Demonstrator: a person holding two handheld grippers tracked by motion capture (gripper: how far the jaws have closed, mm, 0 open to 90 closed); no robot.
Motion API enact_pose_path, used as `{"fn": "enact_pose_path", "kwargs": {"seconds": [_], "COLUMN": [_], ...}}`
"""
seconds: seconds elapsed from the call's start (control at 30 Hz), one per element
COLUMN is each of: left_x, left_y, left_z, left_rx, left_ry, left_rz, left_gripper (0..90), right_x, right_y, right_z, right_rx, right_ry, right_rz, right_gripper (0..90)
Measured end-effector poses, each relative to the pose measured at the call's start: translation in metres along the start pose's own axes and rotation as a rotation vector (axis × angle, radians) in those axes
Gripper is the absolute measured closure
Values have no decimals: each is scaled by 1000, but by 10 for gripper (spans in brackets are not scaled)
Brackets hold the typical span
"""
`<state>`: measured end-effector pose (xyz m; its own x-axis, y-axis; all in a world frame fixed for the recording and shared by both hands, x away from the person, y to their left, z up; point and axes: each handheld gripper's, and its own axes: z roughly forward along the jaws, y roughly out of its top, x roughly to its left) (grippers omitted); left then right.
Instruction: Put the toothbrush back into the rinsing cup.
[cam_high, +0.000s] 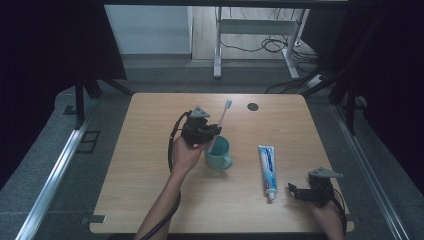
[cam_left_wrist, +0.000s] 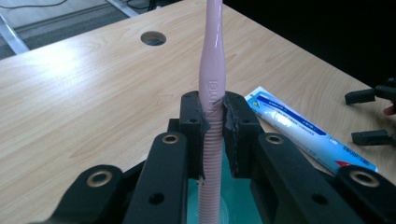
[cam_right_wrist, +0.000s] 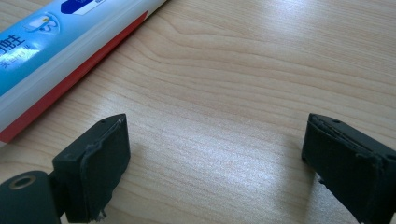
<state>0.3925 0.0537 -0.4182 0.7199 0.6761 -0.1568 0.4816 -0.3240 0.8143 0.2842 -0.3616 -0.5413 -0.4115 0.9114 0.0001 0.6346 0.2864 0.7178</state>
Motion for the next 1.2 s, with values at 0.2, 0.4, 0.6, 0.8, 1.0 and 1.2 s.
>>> {"fn": "enact_pose_path", "kwargs": {"seconds": [0.2, 0.4, 0.6, 0.8, 1.0, 1.2], "left_x": [-2, -4, -5, -5, -7, -8], "left_y": [-10, -17, -26, -31, -34, -37], "left_z": [10, 15, 22, 27, 32, 37], "left_rx": [9, 15, 30, 43, 64, 83], "left_ry": [2, 4, 10, 7, 6, 4], "left_rz": [1, -2, -3, -4, -3, -3], "left_gripper": [790, 790, 790, 790, 789, 789], "right_x": [0, 0, 0, 0, 0, 0], "right_y": [0, 0, 0, 0, 0, 0], "right_z": [0, 0, 0, 0, 0, 0], "right_rx": [1, 1, 2, 2, 2, 1], "right_ry": [2, 2, 2, 2, 2, 3], "right_rz": [2, 2, 1, 0, 0, 0], "right_gripper": [76, 76, 76, 76, 76, 76]}}
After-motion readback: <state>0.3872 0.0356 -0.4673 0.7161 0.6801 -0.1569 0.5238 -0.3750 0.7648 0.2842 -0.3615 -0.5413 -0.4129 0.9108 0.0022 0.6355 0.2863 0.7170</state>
